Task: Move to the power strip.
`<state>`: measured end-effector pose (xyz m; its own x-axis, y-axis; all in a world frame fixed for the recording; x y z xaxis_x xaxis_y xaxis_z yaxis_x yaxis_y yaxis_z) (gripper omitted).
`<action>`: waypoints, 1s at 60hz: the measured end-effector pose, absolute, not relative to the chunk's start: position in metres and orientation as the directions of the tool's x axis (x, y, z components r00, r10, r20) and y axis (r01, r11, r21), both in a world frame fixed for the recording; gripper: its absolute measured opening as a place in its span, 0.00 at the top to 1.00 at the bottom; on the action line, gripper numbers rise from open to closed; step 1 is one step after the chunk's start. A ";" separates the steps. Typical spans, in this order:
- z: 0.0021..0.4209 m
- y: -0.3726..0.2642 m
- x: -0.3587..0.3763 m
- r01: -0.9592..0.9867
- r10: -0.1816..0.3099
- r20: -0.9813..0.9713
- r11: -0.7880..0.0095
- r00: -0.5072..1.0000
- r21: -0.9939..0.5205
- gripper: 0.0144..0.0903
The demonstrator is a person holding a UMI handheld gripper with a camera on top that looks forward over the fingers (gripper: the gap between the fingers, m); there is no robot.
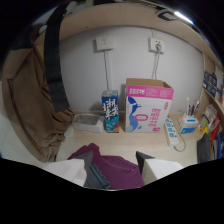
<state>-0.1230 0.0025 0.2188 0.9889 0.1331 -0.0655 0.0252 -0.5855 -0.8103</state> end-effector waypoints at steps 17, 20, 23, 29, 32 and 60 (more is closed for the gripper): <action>0.201 0.003 -0.080 0.032 0.134 -0.057 -0.583 0.989 -0.812 0.04; 0.194 0.003 -0.065 0.038 0.131 -0.048 -0.582 0.990 -0.812 0.04; 0.186 0.003 -0.046 0.043 0.122 -0.035 -0.580 0.992 -0.813 0.04; 0.165 0.002 0.000 0.047 0.091 -0.009 -0.591 0.996 -0.805 0.05; 0.153 0.002 0.024 0.046 0.073 0.003 -0.602 0.997 -0.798 0.05; 0.085 0.085 0.169 -0.012 -0.022 0.002 -0.599 1.000 -0.801 0.04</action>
<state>0.1685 0.0855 0.0846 0.9997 -0.0224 0.0016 -0.0121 -0.5985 -0.8010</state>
